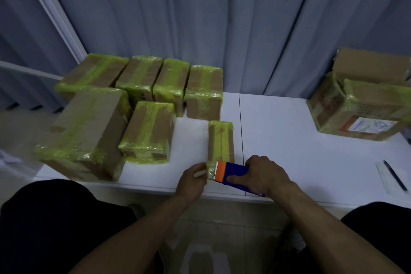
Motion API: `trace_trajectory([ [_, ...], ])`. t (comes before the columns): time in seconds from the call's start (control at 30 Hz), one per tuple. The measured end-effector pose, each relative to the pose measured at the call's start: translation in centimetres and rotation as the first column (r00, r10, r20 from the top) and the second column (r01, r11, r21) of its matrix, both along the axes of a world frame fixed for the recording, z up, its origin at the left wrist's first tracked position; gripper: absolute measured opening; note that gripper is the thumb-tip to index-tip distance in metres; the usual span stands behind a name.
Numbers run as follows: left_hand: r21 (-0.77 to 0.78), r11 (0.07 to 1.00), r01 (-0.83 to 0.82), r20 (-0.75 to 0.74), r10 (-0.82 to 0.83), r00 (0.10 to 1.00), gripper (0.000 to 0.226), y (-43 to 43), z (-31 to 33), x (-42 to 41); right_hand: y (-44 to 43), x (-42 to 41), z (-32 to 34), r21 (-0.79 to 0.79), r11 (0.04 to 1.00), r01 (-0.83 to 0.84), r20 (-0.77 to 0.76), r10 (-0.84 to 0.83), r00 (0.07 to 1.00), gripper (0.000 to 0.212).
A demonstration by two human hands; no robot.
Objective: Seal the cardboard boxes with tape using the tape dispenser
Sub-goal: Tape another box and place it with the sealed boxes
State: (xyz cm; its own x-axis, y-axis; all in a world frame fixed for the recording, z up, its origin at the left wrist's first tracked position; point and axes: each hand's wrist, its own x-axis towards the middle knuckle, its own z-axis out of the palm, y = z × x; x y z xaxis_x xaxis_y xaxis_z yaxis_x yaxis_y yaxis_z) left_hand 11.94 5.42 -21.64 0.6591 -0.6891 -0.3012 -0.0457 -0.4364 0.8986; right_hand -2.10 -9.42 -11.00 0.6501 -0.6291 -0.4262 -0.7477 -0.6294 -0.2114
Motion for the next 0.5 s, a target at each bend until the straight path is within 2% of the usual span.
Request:
trace_trajectory([
  [0.1, -0.008, 1.0, 0.012, 0.079, -0.011, 0.997, 0.04, 0.9, 0.3, 0.6, -0.1, -0.2, -0.1, 0.014, 1.0, 0.004, 0.015, -0.004, 1.0, 0.077],
  [0.2, -0.076, 0.985, 0.157, 0.304, -0.127, 0.944, 0.041, 1.8, -0.2, 1.1, -0.2, -0.3, -0.3, 0.028, 1.0, 0.009, 0.026, -0.01, 1.0, 0.077],
  [0.27, -0.053, 0.968, 0.246, 0.43, -0.2, 0.88, 0.042, 1.9, -0.5, 1.4, -0.2, -0.4, -0.3, 0.028, 1.0, 0.003, 0.028, -0.003, 1.0, 0.077],
  [0.4, 0.02, 0.944, 0.331, 0.525, -0.292, 0.8, 0.051, 1.7, -0.1, 2.3, -0.2, -0.6, -0.5, 0.035, 0.999, 0.006, 0.029, -0.007, 1.0, 0.075],
  [0.5, 0.013, 0.935, 0.354, 0.554, -0.302, 0.776, 0.047, 1.3, 0.6, 2.8, -0.3, -0.6, -0.6, 0.037, 0.999, 0.003, 0.032, -0.004, 0.999, 0.075],
])
